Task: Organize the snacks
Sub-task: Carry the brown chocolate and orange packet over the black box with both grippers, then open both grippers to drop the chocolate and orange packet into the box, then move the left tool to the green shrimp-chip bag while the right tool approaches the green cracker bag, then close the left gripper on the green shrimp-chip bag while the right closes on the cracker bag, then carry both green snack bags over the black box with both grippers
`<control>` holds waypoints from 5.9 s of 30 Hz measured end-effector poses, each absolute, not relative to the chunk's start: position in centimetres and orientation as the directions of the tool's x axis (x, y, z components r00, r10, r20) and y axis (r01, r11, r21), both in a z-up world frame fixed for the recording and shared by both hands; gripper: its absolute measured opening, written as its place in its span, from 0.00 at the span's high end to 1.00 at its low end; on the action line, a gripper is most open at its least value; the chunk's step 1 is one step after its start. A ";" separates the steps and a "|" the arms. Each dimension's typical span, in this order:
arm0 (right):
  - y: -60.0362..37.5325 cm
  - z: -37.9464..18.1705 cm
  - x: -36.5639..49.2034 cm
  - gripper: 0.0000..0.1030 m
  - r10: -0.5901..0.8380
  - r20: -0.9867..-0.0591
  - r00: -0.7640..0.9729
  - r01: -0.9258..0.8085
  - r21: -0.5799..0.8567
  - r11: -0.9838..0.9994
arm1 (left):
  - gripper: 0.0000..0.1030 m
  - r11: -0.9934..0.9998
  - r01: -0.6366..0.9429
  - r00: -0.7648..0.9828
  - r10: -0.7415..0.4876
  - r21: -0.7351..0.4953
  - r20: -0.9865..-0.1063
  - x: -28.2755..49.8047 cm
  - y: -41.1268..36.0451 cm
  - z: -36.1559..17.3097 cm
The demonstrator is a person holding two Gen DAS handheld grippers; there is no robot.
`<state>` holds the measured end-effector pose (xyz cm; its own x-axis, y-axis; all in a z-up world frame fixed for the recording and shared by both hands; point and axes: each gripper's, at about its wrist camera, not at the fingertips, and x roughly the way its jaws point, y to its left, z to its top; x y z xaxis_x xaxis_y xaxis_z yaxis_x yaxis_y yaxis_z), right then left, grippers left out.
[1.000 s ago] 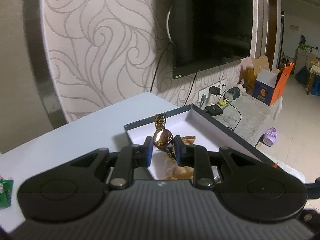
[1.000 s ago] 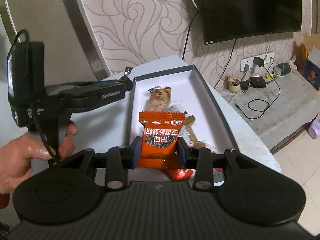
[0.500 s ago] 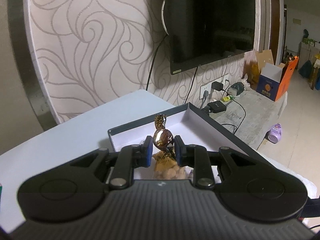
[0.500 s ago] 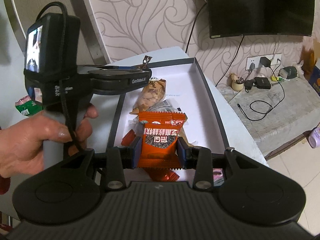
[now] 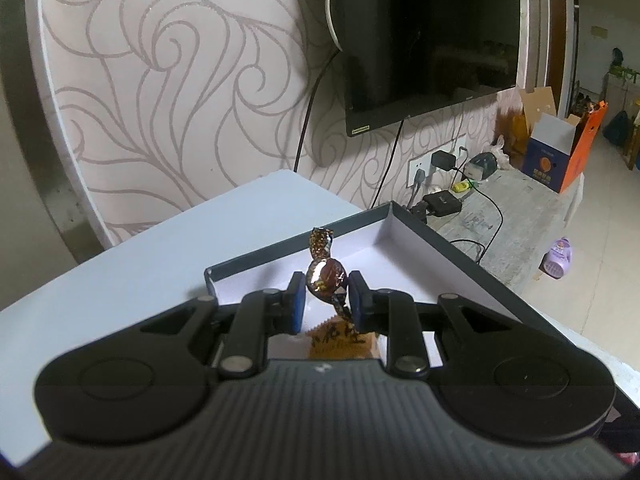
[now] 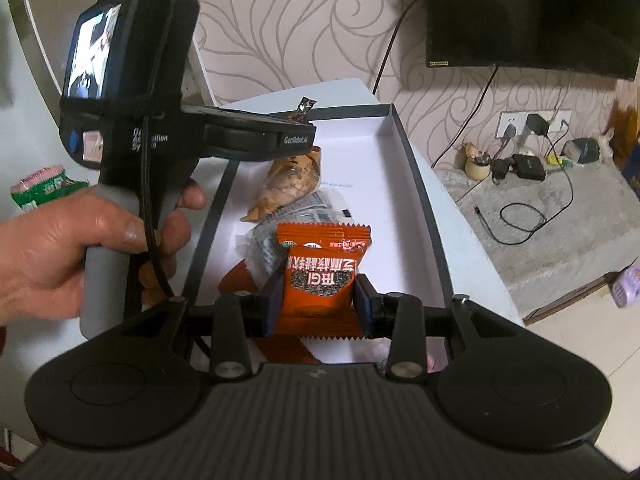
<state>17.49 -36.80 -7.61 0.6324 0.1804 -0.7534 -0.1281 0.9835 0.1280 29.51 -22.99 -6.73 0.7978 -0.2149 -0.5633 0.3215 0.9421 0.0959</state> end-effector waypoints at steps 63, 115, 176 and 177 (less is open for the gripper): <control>-36.6 -5.2 14.2 0.31 0.149 -0.718 0.680 -0.078 0.130 0.988 | 0.36 0.943 0.319 0.828 -0.229 0.094 -0.512 25.8 -23.4 -4.2; -11.0 -3.6 13.0 0.21 0.433 -0.718 0.545 -0.339 0.283 0.897 | 0.20 0.971 0.169 0.736 -0.239 -0.170 -0.634 11.6 17.2 -5.3; 3.2 -11.0 30.3 0.20 0.564 -0.665 0.490 -0.481 0.333 0.811 | 0.38 0.993 -0.111 0.786 0.074 -0.023 -0.614 7.6 14.9 -4.4; 3.2 -10.9 30.2 0.21 0.569 -0.663 0.486 -0.492 0.330 0.805 | 0.38 0.994 -0.110 0.786 0.072 -0.025 -0.615 7.6 14.8 -4.4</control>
